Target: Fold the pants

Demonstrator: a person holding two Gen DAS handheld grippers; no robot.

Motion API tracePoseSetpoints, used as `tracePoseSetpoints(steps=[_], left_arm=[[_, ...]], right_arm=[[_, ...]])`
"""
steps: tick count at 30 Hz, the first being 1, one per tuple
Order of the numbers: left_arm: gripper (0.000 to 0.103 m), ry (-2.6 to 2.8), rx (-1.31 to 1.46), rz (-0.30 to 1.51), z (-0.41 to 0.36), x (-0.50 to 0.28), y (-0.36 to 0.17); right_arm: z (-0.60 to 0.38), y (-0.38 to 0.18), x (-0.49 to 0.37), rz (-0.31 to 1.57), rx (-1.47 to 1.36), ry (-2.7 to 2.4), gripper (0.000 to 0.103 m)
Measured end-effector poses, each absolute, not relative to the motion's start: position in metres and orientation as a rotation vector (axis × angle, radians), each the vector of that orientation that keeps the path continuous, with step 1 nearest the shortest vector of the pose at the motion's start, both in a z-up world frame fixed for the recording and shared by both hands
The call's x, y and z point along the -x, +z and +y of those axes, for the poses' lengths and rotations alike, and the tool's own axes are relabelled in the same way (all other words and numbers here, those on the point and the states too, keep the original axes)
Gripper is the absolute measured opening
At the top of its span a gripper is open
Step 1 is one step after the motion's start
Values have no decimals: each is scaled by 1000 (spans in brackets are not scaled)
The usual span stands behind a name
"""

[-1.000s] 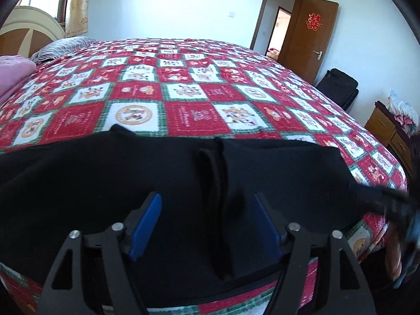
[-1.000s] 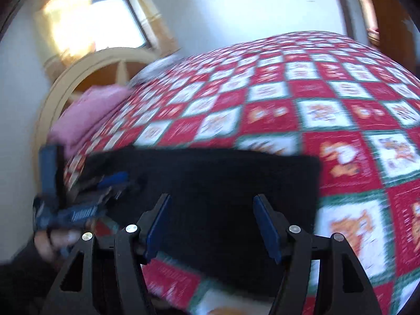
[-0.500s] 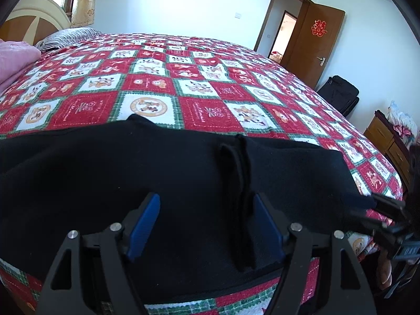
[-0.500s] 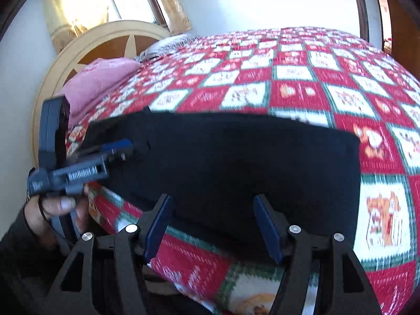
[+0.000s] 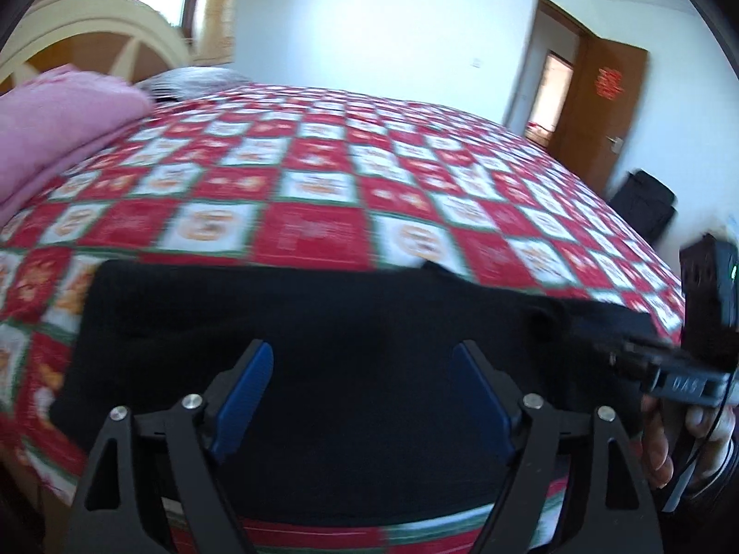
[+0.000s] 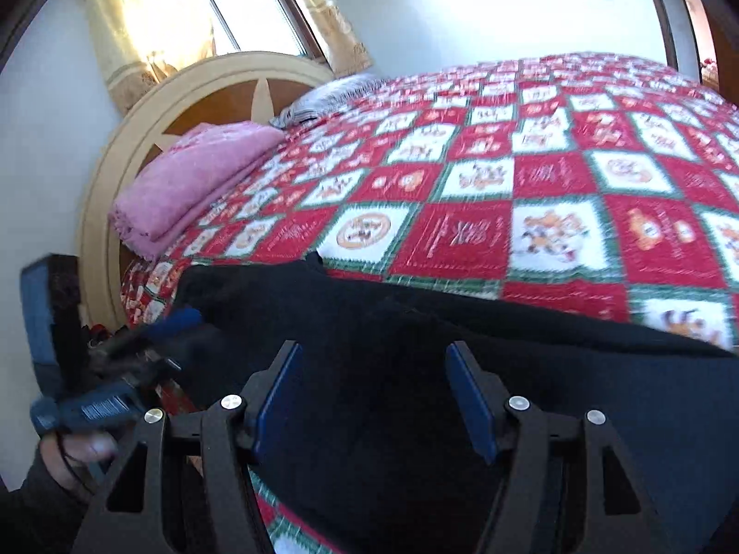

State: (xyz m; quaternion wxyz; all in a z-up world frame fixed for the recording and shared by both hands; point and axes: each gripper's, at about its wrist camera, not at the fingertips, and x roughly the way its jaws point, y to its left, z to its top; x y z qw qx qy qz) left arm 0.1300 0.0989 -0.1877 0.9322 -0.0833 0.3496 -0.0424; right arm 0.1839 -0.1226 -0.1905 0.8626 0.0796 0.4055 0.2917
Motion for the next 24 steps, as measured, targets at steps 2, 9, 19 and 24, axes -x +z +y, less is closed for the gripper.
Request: tracePoseSetpoints(steps=[2,9,19,24], left_arm=[[84,-42,168,717,118,-130,-189],[84,95,190,702,183,-124,-198],[84,80,252,708,213,-121,-219],[84,89,278,688,224,-120,-219]], right_arm=[[-116,-193,-183,830,-126,611,66],[-96,-182,-157,768,-27,680,66],[-91,-183,-147,840,-11,661,67],[-87,-203,-117,871,108,641,67]])
